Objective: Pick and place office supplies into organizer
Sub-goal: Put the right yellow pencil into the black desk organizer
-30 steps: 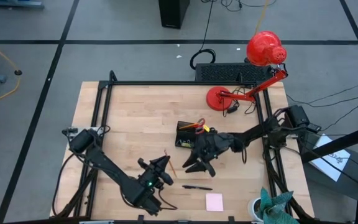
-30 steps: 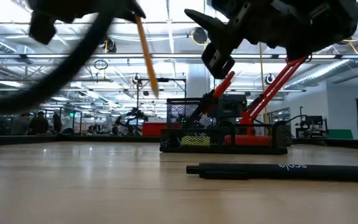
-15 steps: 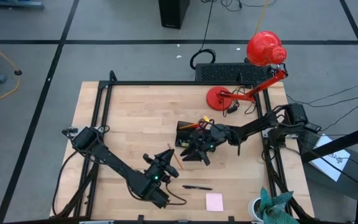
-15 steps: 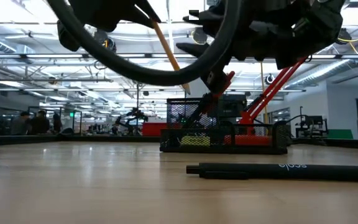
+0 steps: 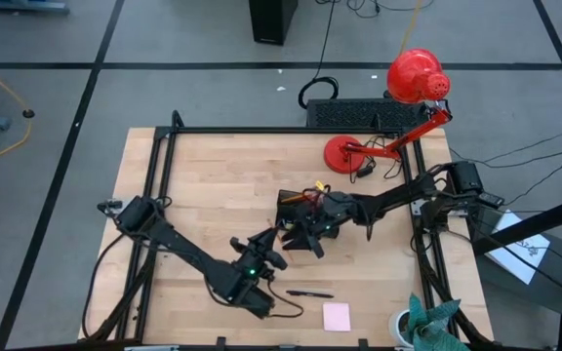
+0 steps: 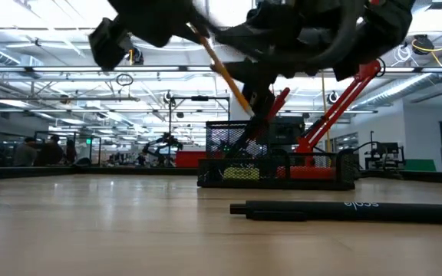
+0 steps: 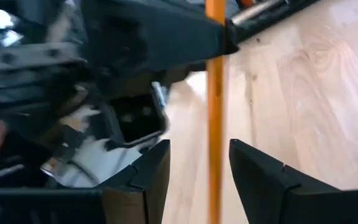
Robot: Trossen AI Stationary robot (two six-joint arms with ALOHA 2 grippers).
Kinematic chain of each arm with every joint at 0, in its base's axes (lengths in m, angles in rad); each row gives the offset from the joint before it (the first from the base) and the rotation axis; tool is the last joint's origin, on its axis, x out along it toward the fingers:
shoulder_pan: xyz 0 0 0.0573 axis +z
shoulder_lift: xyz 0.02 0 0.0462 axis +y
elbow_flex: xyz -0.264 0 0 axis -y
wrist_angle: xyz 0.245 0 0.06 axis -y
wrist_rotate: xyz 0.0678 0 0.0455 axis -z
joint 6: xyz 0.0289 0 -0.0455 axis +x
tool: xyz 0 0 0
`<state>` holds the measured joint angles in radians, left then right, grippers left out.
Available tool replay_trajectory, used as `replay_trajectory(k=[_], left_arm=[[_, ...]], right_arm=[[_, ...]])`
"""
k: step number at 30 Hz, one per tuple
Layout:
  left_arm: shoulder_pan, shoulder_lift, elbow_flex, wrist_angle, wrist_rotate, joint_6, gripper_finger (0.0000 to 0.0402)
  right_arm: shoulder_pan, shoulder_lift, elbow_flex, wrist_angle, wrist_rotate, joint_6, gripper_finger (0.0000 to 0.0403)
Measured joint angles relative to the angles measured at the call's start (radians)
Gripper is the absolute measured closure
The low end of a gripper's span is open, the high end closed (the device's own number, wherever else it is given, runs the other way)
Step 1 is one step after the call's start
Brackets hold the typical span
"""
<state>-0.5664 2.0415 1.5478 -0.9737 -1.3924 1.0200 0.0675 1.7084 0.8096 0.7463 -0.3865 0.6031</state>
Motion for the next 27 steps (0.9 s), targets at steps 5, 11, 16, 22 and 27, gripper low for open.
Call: replay_trajectory(k=[5, 11, 16, 22, 27], left_arm=[[0.022, 0.000, 0.000, 0.042, 0.004, 0.008, 0.0393], [0.023, 0.000, 0.000, 0.042, 0.004, 0.008, 0.0393], [0.014, 0.000, 0.000, 0.043, 0.004, 0.007, 0.0396], [0.005, 0.000, 0.000, 0.042, 0.004, -0.001, 0.0394], [0.004, 0.000, 0.000, 0.042, 0.004, -0.034, 0.0387]], right_arm=[[0.006, 0.000, 0.036, -0.076, 0.021, -0.045, 0.0242], [-0.001, 0.000, 0.036, -0.104, 0.022, -0.067, 0.0256], [-0.002, 0.000, 0.036, -0.107, 0.022, -0.092, 0.0298], [-0.001, 0.000, 0.036, -0.108, 0.014, -0.133, 0.0386], [0.002, 0.000, 0.036, -0.109, 0.011, -0.163, 0.0386]])
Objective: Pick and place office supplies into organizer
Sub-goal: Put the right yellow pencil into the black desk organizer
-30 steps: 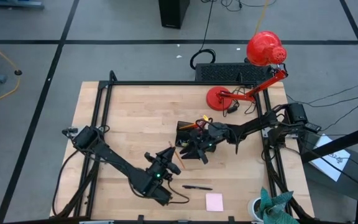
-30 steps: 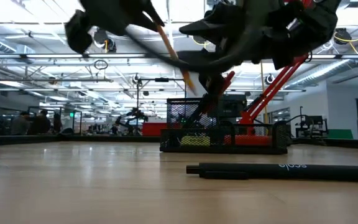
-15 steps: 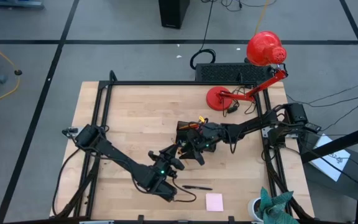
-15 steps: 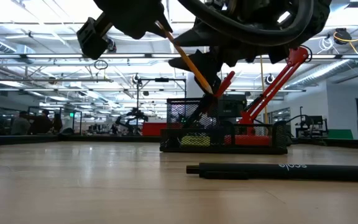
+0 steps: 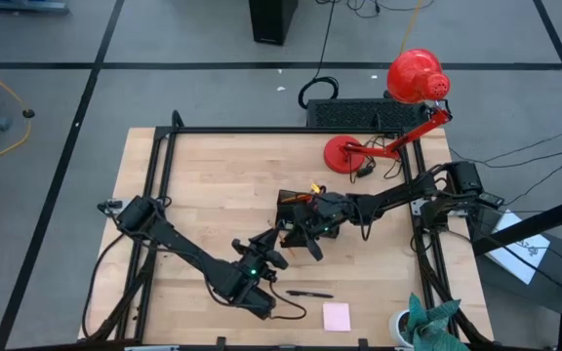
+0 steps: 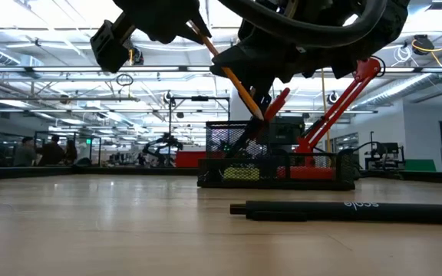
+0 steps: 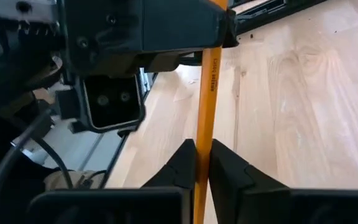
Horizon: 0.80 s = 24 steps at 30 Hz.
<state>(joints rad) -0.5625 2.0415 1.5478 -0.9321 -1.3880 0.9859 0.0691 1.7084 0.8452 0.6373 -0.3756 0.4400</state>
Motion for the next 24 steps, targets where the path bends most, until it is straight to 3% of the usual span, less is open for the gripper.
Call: replay_trajectory(k=[9, 13, 18, 24], left_arm=[[-0.018, -0.038, 0.001, 0.007, -0.108, -0.274, 0.0295], [-0.062, -0.078, 0.000, 0.001, -0.106, -0.439, 0.0268], [-0.147, -0.128, 0.001, -0.005, 0.020, -0.751, 0.0250], [-0.199, -0.150, 0.001, -0.005, 0.191, -1.178, 0.0255]], right_arm=[[0.017, 0.000, -0.001, 0.050, 0.010, -0.093, 0.0388], [0.019, 0.000, -0.001, 0.062, 0.040, -0.130, 0.0388], [0.018, -0.010, -0.001, 0.094, 0.151, -0.193, 0.0388], [0.037, -0.037, -0.001, 0.163, 0.355, -0.335, 0.0388]])
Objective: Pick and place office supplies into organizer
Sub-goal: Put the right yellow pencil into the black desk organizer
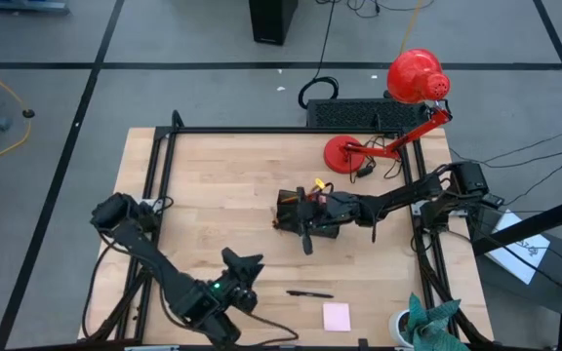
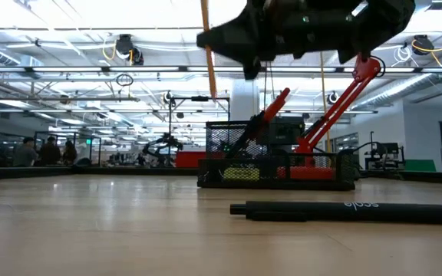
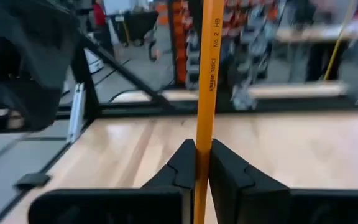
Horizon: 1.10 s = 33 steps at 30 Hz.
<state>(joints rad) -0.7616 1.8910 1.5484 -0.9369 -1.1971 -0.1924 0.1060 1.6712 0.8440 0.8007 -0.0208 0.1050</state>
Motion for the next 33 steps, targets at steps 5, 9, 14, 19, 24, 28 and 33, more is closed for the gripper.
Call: replay_trajectory(k=[5, 9, 14, 19, 24, 28, 33], left_arm=[[0.014, -0.002, 0.000, -0.004, -0.004, -0.249, 0.0264], [0.017, -0.010, 0.000, 0.004, -0.080, -0.273, 0.0265], [0.019, -0.044, 0.000, 0.057, -0.115, -0.315, 0.0263], [0.024, -0.046, 0.000, 0.234, -0.040, -0.133, 0.0238], [0.063, -0.046, 0.000, 0.424, 0.057, 0.037, 0.0195], [0.078, -0.054, 0.000, 0.534, 0.091, 0.098, 0.0162], [0.077, -0.102, 0.000, 0.524, 0.116, 0.031, 0.0138]], right_arm=[[0.047, -0.001, 0.000, 0.087, 0.028, -0.120, 0.0388], [0.090, -0.001, 0.000, 0.061, 0.099, -0.193, 0.0388], [0.147, 0.000, -0.001, 0.017, 0.203, -0.273, 0.0388], [0.170, 0.000, -0.001, 0.047, 0.208, -0.283, 0.0388], [0.182, 0.000, -0.001, 0.056, 0.208, -0.283, 0.0388], [0.196, 0.000, -0.005, 0.062, 0.212, -0.323, 0.0388], [0.216, 0.000, -0.034, 0.090, 0.290, -0.375, 0.0388]])
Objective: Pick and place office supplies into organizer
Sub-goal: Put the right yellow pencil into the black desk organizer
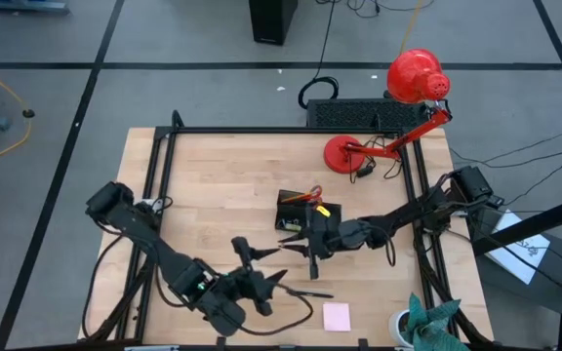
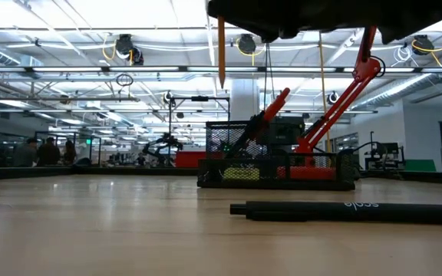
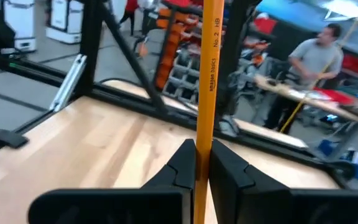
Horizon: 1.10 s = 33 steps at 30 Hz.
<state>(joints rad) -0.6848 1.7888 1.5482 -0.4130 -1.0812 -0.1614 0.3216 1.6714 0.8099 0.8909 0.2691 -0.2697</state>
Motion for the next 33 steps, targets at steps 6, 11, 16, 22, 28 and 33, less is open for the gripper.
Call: replay_trajectory(k=[6, 11, 16, 22, 28, 33], left_arm=[[-0.032, -0.030, 0.000, -0.017, 0.005, -0.033, 0.0133], [-0.014, -0.030, 0.000, -0.017, 0.011, -0.035, 0.0133], [0.028, -0.030, 0.000, 0.008, 0.099, -0.033, 0.0133], [0.082, -0.030, 0.000, 0.083, 0.256, 0.020, 0.0133], [0.107, -0.030, 0.000, 0.127, 0.304, 0.090, 0.0143], [0.109, -0.030, 0.000, 0.124, 0.358, 0.118, 0.0203]], right_arm=[[0.009, 0.000, -0.050, 0.139, 0.019, -0.025, 0.0388], [0.028, 0.000, -0.053, 0.166, -0.025, -0.092, 0.0388], [0.052, 0.000, -0.054, 0.165, -0.059, -0.161, 0.0388], [0.054, 0.000, -0.054, 0.154, -0.032, -0.188, 0.0388], [0.054, 0.000, -0.054, 0.146, -0.007, -0.188, 0.0388], [0.054, 0.000, -0.054, 0.145, -0.007, -0.185, 0.0388]])
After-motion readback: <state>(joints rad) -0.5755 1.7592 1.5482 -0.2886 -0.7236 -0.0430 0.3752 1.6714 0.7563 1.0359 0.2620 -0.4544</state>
